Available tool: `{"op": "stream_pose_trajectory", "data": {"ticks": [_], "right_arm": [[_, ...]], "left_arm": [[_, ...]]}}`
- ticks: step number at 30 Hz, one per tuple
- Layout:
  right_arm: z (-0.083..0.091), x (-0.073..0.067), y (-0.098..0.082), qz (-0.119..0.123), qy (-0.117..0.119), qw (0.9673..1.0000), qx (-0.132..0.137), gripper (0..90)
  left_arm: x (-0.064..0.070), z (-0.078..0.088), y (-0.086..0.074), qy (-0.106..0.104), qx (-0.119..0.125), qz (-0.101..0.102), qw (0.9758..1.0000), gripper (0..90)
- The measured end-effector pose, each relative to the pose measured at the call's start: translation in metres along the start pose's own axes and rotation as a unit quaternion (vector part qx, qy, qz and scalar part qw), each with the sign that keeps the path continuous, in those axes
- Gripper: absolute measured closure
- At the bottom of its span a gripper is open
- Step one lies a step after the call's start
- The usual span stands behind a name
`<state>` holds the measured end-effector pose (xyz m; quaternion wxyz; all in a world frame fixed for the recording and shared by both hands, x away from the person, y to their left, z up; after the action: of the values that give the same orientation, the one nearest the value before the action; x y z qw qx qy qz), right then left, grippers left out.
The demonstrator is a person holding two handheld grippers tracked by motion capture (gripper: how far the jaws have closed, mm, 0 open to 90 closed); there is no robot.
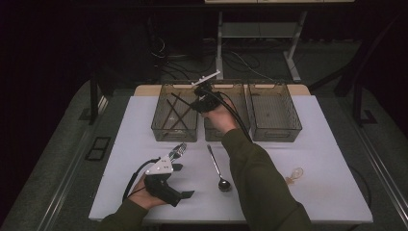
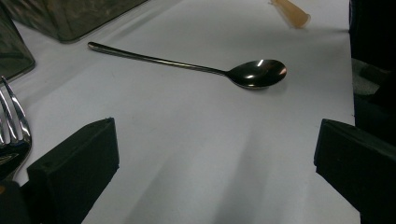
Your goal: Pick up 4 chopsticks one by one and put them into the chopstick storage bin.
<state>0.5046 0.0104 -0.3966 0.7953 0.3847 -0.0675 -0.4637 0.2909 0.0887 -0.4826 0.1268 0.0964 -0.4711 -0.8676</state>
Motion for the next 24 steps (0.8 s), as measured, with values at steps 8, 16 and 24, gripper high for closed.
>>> {"op": "stream_pose_trajectory", "data": {"ticks": [8, 16, 24], "right_arm": [[-0.029, -0.006, 0.011, -0.007, -0.016, 0.9998, -0.009, 86.0], [-0.055, -0.013, 0.017, -0.018, -0.025, 0.9993, -0.02, 86.0], [-0.069, -0.018, 0.017, -0.02, -0.027, 0.9992, -0.022, 85.1]], "left_arm": [[0.0, 0.0, 0.0, 0.0, 0.002, 0.002, 1.0, 0.0], [-0.001, 0.001, 0.001, -0.003, 0.005, 0.002, 1.0, 0.0], [0.0, 0.001, 0.001, -0.007, 0.008, 0.004, 0.9999, 0.0]]}}
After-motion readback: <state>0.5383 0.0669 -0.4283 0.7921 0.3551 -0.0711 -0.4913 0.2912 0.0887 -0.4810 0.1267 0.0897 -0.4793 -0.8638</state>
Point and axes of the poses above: each handheld gripper's, and its own axes: z roughly backward along the jaws, y roughly out of its top, x roughly to its right, the point moved 8 cm from there along -z, roughly forward along the jaws, and after that the axes turned 13 degrees about -z, right-handed, at the moved point
